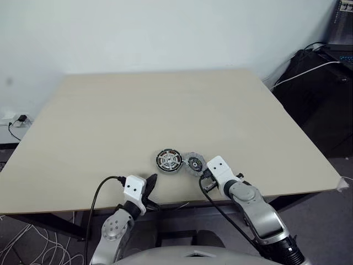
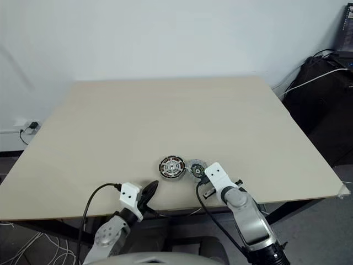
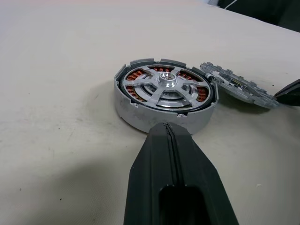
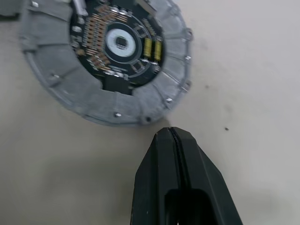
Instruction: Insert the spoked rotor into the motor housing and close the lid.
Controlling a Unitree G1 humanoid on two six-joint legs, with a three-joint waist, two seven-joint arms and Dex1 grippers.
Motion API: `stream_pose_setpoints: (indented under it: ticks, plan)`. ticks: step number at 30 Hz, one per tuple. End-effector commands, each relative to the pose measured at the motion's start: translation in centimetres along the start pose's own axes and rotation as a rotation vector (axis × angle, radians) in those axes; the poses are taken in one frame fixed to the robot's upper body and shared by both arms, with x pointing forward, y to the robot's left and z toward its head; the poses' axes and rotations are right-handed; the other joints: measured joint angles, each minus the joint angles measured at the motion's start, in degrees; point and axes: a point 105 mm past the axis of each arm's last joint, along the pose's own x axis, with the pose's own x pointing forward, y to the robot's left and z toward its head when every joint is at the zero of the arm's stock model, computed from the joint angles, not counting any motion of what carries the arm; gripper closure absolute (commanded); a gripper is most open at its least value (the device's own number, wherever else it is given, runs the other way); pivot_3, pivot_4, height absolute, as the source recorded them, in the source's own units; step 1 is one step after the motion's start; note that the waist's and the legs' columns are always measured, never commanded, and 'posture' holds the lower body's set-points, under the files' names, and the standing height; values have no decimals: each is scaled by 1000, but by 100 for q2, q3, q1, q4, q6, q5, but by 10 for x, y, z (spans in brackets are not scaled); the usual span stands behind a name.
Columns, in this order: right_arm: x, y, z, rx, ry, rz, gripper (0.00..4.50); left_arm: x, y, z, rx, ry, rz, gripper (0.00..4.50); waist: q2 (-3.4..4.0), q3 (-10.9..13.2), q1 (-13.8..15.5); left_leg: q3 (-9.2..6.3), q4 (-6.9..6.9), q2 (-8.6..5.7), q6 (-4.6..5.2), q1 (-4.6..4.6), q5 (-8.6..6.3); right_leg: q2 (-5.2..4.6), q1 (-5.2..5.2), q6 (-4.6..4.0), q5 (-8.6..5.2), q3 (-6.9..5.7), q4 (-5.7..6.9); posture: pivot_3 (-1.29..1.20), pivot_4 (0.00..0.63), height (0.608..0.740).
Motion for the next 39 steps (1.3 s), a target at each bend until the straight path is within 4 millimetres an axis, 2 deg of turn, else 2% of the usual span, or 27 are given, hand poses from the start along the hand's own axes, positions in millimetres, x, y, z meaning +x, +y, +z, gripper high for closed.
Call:
stream_pose_setpoints:
  ticks: [1, 7, 17, 21, 30, 39]
  plan:
    - [3, 6, 7, 13, -20, 33, 4478, 2, 0, 7, 6, -39, -6, 4500, -3, -2, 0, 0, 0, 0, 0, 0, 0, 0, 0, 0, 0, 0, 0, 0, 0, 740]
    - [6, 0, 16, 95, -71, 12, 4478, 2, -1, 8, 3, -43, -4, 4500, -20, -12, -17, 0, 1, 3, 0, 7, 0, 0, 6, 3, 3, 2, 3, 0, 0, 740]
    - [-6, -3, 40, 281, -374, 25, 4478, 4, -6, 17, 9, -46, -20, 4500, -14, -8, -25, 1, 3, 3, 0, 3, 0, 0, -1, 7, 7, 4, 5, 0, 0, 740]
    - [-6, -2, 38, 309, -419, 26, 4478, 5, -5, 22, 14, -46, -25, 4500, -12, -9, -70, 0, 0, 5, 0, 6, 0, 6, -3, 3, 5, 5, 6, 0, 0, 740]
    - [-7, 1, 51, 299, -541, 63, 4478, 4, -5, 31, 20, -42, -31, 4500, -7, -10, -147, -2, 1, 7, 0, 8, 0, 7, 0, 3, 5, 8, 9, 0, 0, 740]
    - [0, 21, 72, 227, -634, 193, 4478, 5, -11, 41, 20, -44, -42, 4500, -1, -13, -128, -1, 2, 6, 0, 8, 0, 7, 1, -2, 8, 10, 8, 0, 0, 740]
